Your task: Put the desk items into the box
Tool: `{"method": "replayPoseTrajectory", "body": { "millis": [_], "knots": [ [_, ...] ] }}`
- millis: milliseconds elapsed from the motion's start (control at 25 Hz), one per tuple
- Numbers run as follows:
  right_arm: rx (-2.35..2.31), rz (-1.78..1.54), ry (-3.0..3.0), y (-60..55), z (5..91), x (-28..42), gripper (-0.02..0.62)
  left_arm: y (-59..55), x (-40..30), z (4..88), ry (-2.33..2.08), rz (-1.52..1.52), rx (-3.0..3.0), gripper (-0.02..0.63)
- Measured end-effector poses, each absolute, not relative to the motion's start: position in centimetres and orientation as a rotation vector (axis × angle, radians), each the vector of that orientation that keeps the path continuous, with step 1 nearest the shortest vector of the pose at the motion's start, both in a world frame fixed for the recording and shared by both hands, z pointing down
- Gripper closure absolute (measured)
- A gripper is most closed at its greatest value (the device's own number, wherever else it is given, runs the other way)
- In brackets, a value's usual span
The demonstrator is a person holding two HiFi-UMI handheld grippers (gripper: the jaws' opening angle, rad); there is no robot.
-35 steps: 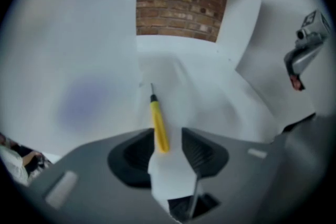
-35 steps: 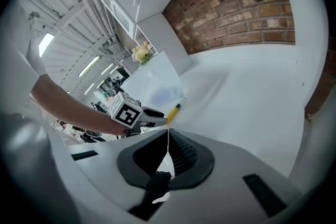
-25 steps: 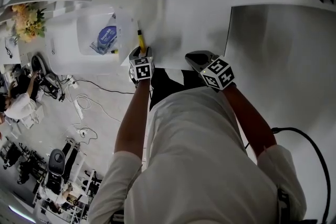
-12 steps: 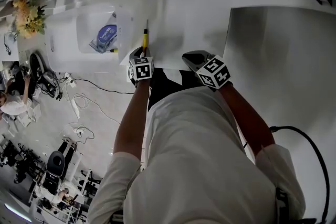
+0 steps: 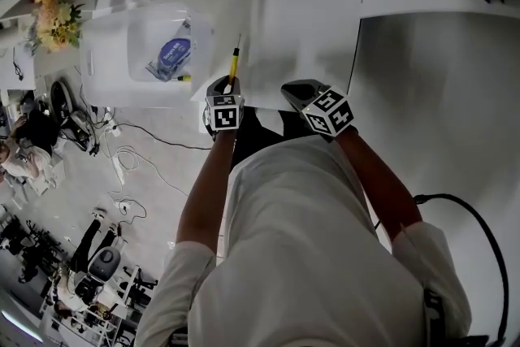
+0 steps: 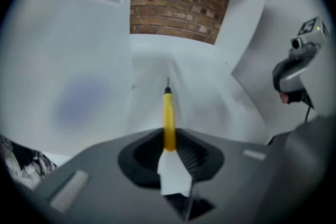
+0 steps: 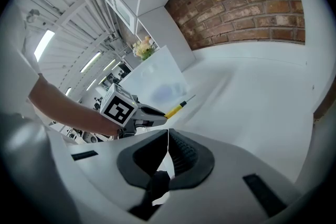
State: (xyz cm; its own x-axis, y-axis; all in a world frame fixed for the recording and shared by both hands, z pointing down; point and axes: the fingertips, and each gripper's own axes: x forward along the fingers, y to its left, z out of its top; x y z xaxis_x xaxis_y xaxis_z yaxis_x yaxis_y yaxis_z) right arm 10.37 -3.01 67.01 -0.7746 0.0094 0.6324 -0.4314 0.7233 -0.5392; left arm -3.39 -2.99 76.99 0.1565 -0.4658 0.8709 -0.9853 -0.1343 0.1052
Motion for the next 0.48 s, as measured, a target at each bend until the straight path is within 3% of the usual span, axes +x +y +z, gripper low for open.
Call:
{"method": "replayPoseTrajectory", "body": {
  "millis": [480],
  "knots": [
    [0.357, 0.908, -2.343, -4.3, 65.3, 8.7, 0.592, -3.2, -1.7, 70.9, -1.353, 0.834, 1.835, 0.535]
  ]
}}
